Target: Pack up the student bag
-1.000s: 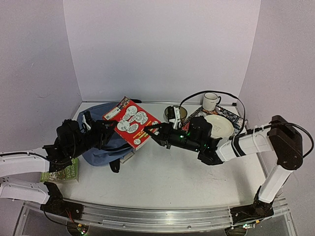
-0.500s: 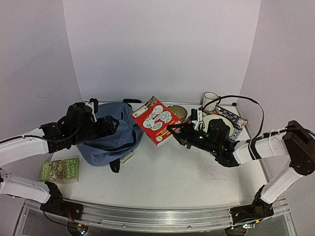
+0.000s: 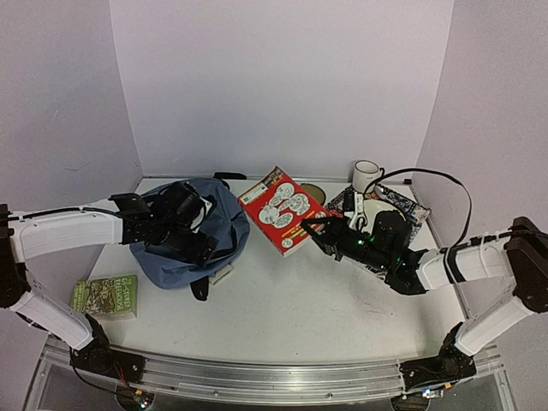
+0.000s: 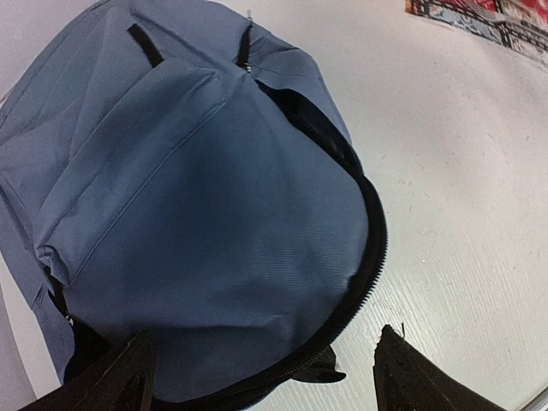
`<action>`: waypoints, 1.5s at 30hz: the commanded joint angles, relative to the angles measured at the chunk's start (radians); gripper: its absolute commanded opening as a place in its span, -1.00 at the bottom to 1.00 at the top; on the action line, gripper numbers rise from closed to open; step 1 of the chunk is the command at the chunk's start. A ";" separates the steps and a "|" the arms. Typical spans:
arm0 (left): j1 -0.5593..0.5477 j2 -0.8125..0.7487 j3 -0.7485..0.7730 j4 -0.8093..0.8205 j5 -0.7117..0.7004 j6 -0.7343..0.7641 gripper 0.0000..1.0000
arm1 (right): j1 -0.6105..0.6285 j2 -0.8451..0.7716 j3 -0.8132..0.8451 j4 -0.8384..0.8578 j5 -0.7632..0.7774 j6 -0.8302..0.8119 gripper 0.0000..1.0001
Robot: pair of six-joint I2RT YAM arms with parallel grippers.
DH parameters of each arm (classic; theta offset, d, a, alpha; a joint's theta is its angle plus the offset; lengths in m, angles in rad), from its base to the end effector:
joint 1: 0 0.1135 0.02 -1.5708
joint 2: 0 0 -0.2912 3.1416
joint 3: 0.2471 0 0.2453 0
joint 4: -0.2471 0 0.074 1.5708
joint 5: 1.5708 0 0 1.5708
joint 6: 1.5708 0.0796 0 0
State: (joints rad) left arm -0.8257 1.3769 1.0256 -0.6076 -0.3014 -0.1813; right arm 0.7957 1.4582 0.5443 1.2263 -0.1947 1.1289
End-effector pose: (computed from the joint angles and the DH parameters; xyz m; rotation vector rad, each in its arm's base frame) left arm 0.2167 -0.2001 0.2509 0.6687 2.3764 -0.0478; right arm 0.2163 0.2428 0.2979 0.0494 1.4852 1.7424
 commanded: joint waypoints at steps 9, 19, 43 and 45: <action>-0.098 0.202 0.133 -0.079 -0.339 0.035 0.73 | -0.019 -0.090 -0.013 0.227 -0.014 -0.039 -1.00; -0.093 0.198 0.157 -0.077 -0.451 0.017 0.38 | -0.021 -0.125 -0.033 0.217 -0.013 -0.052 -1.00; -0.079 0.222 0.511 -0.139 -0.322 0.053 -1.00 | -0.018 -0.332 0.110 -0.422 -0.036 -0.483 -1.00; -0.079 0.248 0.566 -0.152 -0.318 0.062 -1.00 | -0.010 -0.354 0.127 -0.488 -0.040 -0.565 -1.00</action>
State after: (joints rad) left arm -0.8974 1.6174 1.4510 -0.7737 -0.6456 -0.1462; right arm 0.7796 1.1753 0.5866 0.8385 -0.2401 0.7634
